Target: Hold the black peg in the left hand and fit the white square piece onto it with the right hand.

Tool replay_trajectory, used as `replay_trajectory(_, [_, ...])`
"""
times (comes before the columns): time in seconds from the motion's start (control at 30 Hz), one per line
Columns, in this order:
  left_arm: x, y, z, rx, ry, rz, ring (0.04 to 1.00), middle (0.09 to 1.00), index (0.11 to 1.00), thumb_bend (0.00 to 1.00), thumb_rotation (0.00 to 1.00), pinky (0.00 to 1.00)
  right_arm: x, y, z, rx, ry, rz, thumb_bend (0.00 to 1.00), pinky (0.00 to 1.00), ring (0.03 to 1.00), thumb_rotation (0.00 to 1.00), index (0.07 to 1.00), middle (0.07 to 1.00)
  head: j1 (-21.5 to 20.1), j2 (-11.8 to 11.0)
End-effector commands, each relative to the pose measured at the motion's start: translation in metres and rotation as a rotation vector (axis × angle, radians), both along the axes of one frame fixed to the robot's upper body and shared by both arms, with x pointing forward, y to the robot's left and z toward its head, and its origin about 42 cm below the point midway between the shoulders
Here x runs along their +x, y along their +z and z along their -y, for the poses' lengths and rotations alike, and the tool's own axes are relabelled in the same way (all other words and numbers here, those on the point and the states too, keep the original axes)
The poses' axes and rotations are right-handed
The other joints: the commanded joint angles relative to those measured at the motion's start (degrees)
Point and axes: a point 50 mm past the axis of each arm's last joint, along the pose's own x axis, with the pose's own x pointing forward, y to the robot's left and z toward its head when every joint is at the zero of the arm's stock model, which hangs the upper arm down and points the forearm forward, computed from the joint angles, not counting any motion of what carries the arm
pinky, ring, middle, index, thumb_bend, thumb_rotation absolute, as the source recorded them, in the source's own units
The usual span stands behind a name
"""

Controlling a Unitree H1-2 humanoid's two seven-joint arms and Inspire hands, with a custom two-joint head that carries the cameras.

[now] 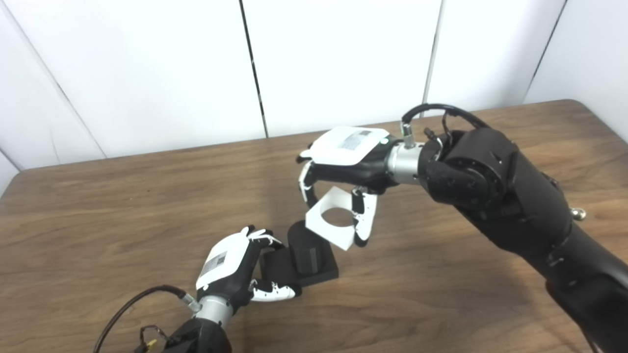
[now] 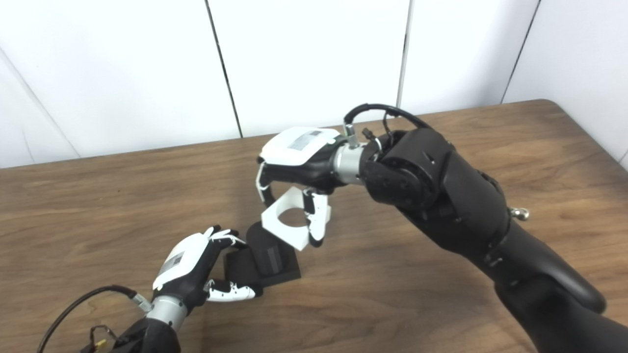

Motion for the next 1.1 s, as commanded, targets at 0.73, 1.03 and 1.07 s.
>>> replay_trajectory(0.73, [-0.01, -0.016, 0.008, 0.046, 0.002, -0.112, 1.0, 0.908, 0.485, 0.52, 0.06, 1.0, 0.004, 0.021, -0.026, 0.084, 0.067, 0.103, 0.52, 1.0, 0.942, 0.13, 0.483, 0.779, 1.87, 1.86])
replay_trajectory(1.03, [-0.007, -0.009, 0.016, 0.055, -0.002, -0.126, 1.0, 0.912, 0.486, 0.52, 0.06, 1.0, 0.011, 0.007, -0.023, 0.076, 0.062, 0.055, 0.52, 1.0, 0.942, 0.13, 0.482, 0.772, 9.52, 5.22])
replay_trajectory(1.07, [-0.007, -0.008, 0.017, 0.051, -0.002, -0.128, 1.0, 0.914, 0.487, 0.52, 0.06, 1.0, 0.011, 0.006, -0.022, 0.072, 0.061, 0.056, 0.52, 1.0, 0.941, 0.13, 0.482, 0.774, 9.52, 5.22])
